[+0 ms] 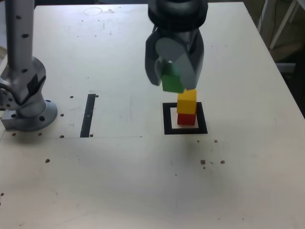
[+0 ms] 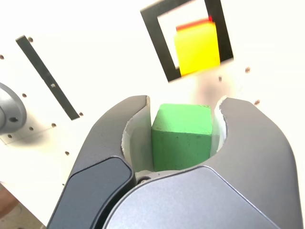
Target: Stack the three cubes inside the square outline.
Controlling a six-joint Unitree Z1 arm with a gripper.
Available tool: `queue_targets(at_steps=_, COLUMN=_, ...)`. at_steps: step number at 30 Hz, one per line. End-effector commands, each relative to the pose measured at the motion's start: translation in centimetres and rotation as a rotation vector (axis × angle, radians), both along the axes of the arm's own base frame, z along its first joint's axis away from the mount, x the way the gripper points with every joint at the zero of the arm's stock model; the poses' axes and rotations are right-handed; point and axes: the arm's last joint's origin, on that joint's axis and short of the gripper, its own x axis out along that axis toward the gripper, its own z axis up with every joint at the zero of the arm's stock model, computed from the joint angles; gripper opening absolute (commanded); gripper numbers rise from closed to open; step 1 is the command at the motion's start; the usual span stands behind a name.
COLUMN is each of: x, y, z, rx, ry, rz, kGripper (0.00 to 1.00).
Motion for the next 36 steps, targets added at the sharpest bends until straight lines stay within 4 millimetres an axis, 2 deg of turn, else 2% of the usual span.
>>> queue_targets(at_steps=1, x=0.6, y=1.0, z=-0.4, rx=0.001, ry=0.026, rz=0.012, kGripper=0.29)
queue_targets(at_steps=5, x=1.6, y=2.8, z=-1.0, rx=-0.007, ry=0.047, rz=0.032, kGripper=0.30)
queue_targets(at_steps=8, x=2.2, y=3.4, z=-1.5, rx=-0.012, ry=0.055, rz=0.036, kGripper=0.30)
queue_targets(at_steps=21, x=3.9, y=3.3, z=-3.0, rx=-0.032, ry=0.070, rz=0.032, kGripper=0.30)
queue_targets(at_steps=36, x=4.5, y=3.5, z=-3.9, rx=-0.034, ry=0.090, rz=0.033, kGripper=0.30)
